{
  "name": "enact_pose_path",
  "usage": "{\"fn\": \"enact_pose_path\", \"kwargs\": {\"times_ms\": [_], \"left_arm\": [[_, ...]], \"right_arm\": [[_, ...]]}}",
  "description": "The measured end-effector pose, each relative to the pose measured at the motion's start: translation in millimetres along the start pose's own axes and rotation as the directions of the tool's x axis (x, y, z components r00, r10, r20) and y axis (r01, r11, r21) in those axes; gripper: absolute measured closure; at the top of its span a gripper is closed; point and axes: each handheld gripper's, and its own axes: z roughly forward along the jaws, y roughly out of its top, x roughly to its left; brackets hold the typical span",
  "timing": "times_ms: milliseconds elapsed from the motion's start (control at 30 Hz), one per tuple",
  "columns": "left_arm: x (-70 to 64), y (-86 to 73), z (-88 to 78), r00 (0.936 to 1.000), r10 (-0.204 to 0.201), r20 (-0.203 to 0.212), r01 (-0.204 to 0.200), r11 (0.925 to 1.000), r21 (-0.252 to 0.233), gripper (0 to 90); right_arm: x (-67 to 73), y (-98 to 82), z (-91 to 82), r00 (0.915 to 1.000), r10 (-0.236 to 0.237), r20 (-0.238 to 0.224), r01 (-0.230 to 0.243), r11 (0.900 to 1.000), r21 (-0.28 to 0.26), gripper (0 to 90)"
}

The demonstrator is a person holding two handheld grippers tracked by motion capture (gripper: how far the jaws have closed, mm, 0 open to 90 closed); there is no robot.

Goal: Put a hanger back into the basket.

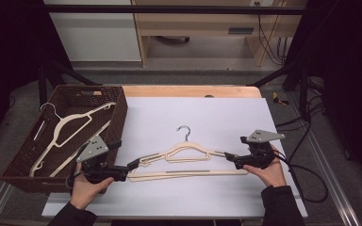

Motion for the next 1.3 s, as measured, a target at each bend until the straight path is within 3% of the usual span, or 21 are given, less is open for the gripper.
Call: {"fn": "enact_pose_path", "kwargs": {"times_ms": [167,200,300,400,600,867,1000,1033,1067,1100,1133,1200,1300], "left_arm": [[-3.5,-3.4,7.6,0.9999,0.009,0.014,-0.009,0.9997,0.021,6.7],[-4.1,-3.8,8.7,0.9996,0.022,0.015,-0.022,0.9993,0.029,6.8],[-4.3,-4.9,10.3,0.9996,0.017,0.022,-0.017,0.9993,0.032,6.8],[-4.6,-5.7,11.9,0.9995,0.02,0.023,-0.02,0.9991,0.038,6.9],[-4.3,-9.2,18.9,0.9994,0.019,0.03,-0.021,0.9979,0.062,7.0],[-4.9,-11.1,23.7,0.9987,0.029,0.041,-0.032,0.9965,0.077,7.3],[-4.9,-11.9,26.1,0.9984,0.031,0.047,-0.035,0.9961,0.081,7.4],[-4.6,-12.6,27.6,0.9983,0.029,0.05,-0.033,0.9959,0.084,7.4],[-4.6,-12.6,27.6,0.9983,0.029,0.05,-0.033,0.9959,0.084,7.5],[-4.4,-13.0,28.4,0.9983,0.028,0.051,-0.033,0.9957,0.086,7.5],[-4.4,-13.1,28.9,0.9983,0.029,0.051,-0.033,0.9954,0.09,7.5],[-4.3,-13.1,29.7,0.9983,0.028,0.052,-0.033,0.9952,0.092,7.5],[-4.6,-13.2,30.0,0.9983,0.029,0.051,-0.034,0.9952,0.092,7.5]], "right_arm": [[-1.2,0.4,14.7,0.9993,-0.028,-0.025,0.029,0.998,0.047,17.2],[-1.2,-0.4,23.9,0.9976,-0.049,-0.048,0.053,0.996,0.076,20.0],[-0.4,-2.7,37.9,0.9956,-0.069,-0.063,0.076,0.99,0.12,22.5],[-0.8,-4.4,45.6,0.9944,-0.08,-0.069,0.089,0.986,0.138,25.6],[-4.8,-9.5,64.8,0.9892,-0.124,-0.078,0.138,0.969,0.205,34.4],[-14.3,-13.5,89.9,0.9867,-0.125,-0.104,0.149,0.949,0.278,48.6],[-16.5,-12.8,90.0,0.9854,-0.121,-0.12,0.151,0.949,0.278,56.0],[-17.5,-13.2,90.6,0.9826,-0.111,-0.149,0.148,0.951,0.273,61.1],[-17.5,-13.2,90.6,0.9826,-0.111,-0.149,0.148,0.951,0.273,61.1],[-18.2,-13.2,90.6,0.9805,-0.116,-0.158,0.156,0.95,0.271,63.5],[-19.3,-13.3,90.3,0.9725,-0.136,-0.189,0.184,0.947,0.264,66.7],[-21.3,-13.6,90.7,0.9682,-0.157,-0.195,0.204,0.946,0.251,70.0],[-21.6,-12.9,89.7,0.9687,-0.152,-0.196,0.2,0.945,0.258,72.4]]}}
